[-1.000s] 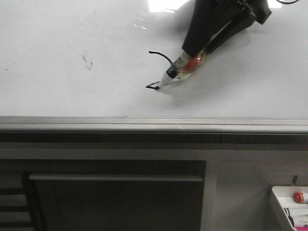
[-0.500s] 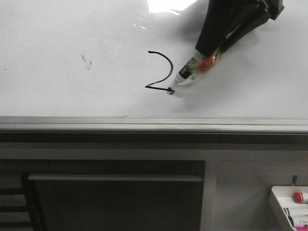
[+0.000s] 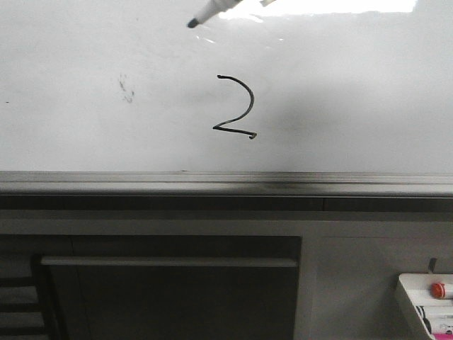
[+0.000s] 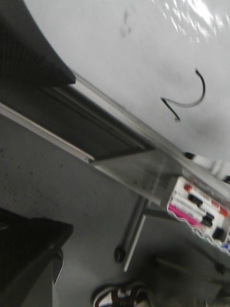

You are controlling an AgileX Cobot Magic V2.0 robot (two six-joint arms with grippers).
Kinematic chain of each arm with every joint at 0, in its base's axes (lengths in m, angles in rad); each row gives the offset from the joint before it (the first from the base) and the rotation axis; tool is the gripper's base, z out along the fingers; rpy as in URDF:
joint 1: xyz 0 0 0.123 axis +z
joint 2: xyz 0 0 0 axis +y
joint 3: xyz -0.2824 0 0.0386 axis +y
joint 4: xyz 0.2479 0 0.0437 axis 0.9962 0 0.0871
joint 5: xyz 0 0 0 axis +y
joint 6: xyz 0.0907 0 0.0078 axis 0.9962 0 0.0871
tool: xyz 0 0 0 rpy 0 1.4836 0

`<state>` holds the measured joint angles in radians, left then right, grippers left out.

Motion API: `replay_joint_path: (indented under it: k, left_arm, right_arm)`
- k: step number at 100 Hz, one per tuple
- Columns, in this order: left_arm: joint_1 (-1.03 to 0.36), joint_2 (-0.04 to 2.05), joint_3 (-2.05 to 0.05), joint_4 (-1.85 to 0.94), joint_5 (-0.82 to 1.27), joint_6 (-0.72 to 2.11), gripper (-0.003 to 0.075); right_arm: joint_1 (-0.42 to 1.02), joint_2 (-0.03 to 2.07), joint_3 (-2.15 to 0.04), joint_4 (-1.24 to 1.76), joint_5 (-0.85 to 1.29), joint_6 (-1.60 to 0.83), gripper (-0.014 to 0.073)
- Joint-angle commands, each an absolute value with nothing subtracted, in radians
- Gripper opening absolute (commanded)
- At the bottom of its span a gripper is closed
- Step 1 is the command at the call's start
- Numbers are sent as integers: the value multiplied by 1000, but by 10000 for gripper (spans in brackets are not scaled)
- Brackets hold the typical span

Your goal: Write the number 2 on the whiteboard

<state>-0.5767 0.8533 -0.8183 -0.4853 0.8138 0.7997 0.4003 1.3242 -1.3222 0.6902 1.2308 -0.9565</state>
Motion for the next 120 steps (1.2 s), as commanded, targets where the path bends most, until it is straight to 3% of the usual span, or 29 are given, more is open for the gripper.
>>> replay_joint_path:
  k: [1, 21, 56, 120]
  left_arm:
    - [-575, 900, -866, -676, 797, 952, 524]
    - [-585, 1011, -918, -796, 811, 1095, 523]
    - [-698, 1180, -1020, -795, 814, 1103, 487]
    - [-698, 1177, -1043, -797, 813, 1103, 126]
  right_arm:
    - [461, 1284, -1321, 746, 1284, -1064, 27]
    - [536, 1289, -1321, 735, 1216, -1073, 27]
    - [537, 1289, -1321, 731, 1165, -1073, 27]
    - [537, 1289, -1321, 718, 1168, -1073, 27]
